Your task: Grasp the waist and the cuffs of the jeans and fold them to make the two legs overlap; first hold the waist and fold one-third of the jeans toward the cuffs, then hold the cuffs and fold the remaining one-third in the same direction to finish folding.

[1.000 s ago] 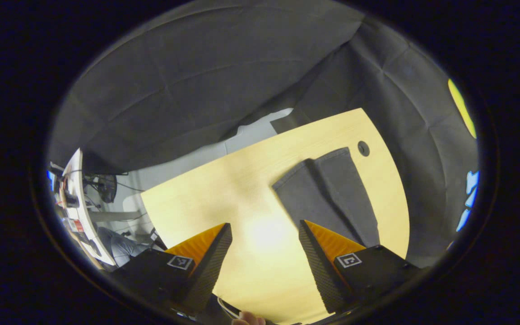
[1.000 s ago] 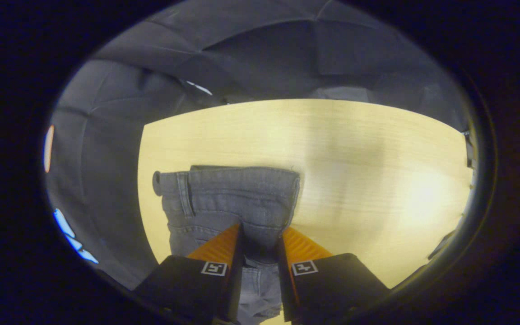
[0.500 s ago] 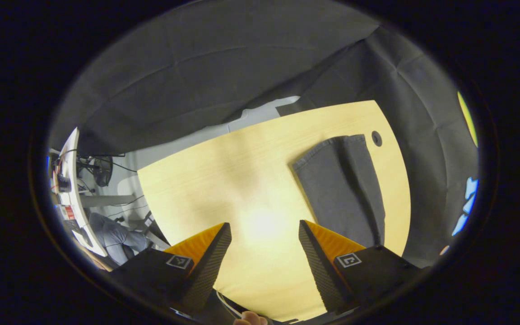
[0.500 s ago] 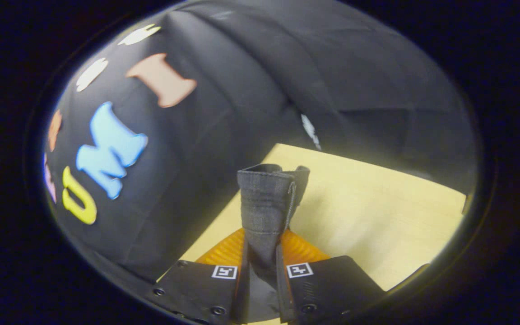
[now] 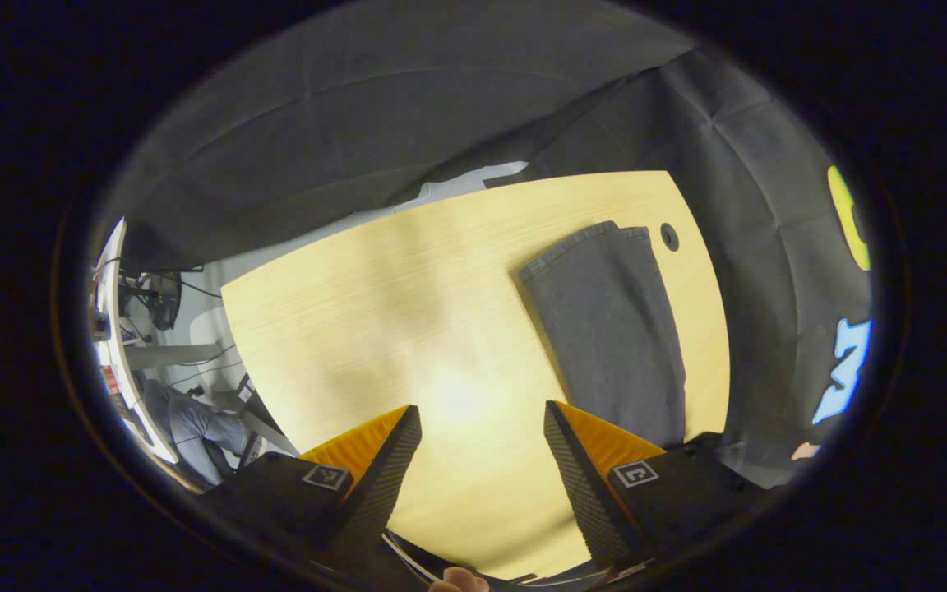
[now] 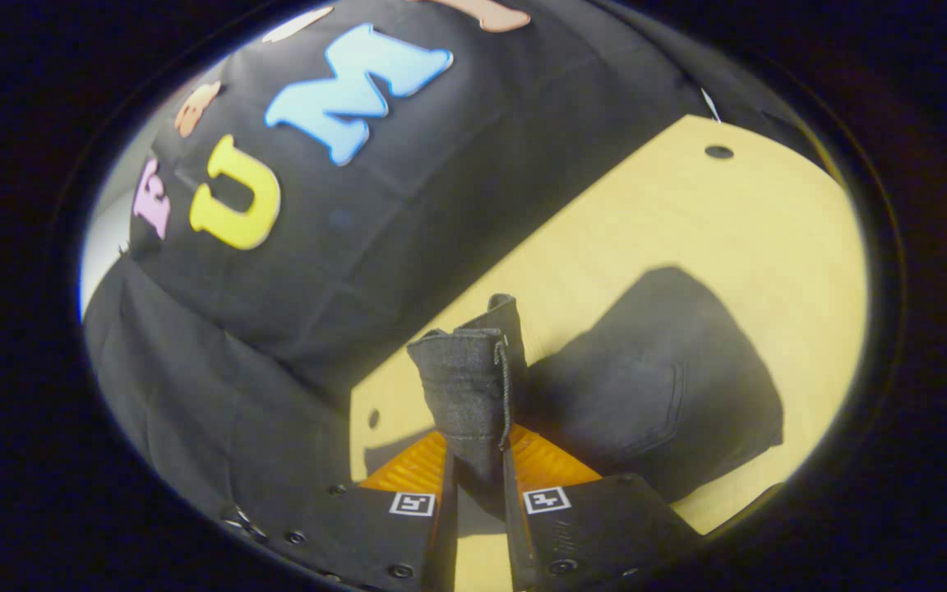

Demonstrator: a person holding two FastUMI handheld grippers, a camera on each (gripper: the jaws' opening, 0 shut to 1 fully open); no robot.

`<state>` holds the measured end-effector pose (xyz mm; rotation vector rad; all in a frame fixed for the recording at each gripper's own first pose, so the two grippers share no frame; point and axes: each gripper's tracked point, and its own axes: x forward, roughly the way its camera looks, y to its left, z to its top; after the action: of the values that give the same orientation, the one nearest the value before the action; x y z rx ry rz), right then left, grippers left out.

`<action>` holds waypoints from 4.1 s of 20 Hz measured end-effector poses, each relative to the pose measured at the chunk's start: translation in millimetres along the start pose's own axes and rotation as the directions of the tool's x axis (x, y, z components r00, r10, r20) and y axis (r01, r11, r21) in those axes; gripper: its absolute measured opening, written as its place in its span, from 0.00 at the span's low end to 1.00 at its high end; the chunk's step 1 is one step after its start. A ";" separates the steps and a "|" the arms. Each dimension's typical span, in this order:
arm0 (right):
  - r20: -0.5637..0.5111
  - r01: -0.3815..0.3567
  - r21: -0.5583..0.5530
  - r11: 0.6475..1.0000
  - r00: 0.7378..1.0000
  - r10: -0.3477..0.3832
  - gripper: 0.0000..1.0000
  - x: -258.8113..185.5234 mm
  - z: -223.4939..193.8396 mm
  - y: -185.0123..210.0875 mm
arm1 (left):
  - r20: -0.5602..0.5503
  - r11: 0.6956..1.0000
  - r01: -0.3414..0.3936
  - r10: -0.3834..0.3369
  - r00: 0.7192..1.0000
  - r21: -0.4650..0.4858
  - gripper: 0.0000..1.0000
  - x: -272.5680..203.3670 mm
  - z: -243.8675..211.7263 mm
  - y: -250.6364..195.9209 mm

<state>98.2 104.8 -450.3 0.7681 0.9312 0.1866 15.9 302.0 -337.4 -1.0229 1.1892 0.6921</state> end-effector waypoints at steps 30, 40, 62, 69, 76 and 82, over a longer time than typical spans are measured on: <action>0.122 0.195 -0.173 0.966 0.977 -0.175 0.97 -92.3 58.4 -60.3 | -0.012 0.679 -0.072 0.119 0.993 0.731 1.00 233.3 100.0 -87.9; 0.084 0.183 -0.146 0.972 0.982 -0.172 0.96 -106.1 55.8 -73.9 | 0.000 0.754 -0.076 0.101 0.995 0.653 0.12 208.3 71.9 -127.5; 0.268 0.214 0.074 0.974 0.937 -0.226 0.97 -241.0 70.5 -182.5 | -0.261 0.162 0.263 -0.029 0.965 0.951 0.12 173.0 -387.8 -374.3; 0.270 0.211 0.176 0.961 0.929 -0.253 0.97 -266.8 64.8 -223.1 | -0.123 0.259 0.121 -0.009 0.992 0.958 0.22 239.9 -379.0 -346.3; 0.347 0.221 0.138 0.965 0.902 -0.256 0.96 -304.7 101.3 -237.2 | -0.070 0.281 0.110 -0.149 0.986 0.953 0.72 181.7 -359.5 -363.0; 0.520 0.291 -0.123 0.949 0.833 -0.188 0.96 -356.7 171.5 -273.7 | -0.038 0.207 0.254 -0.700 0.713 0.945 0.87 2.1 -427.1 -434.4</action>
<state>-30.0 -345.5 -338.7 0.4700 0.4898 -0.1433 219.9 -263.7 -240.3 -0.1774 0.5730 -0.3509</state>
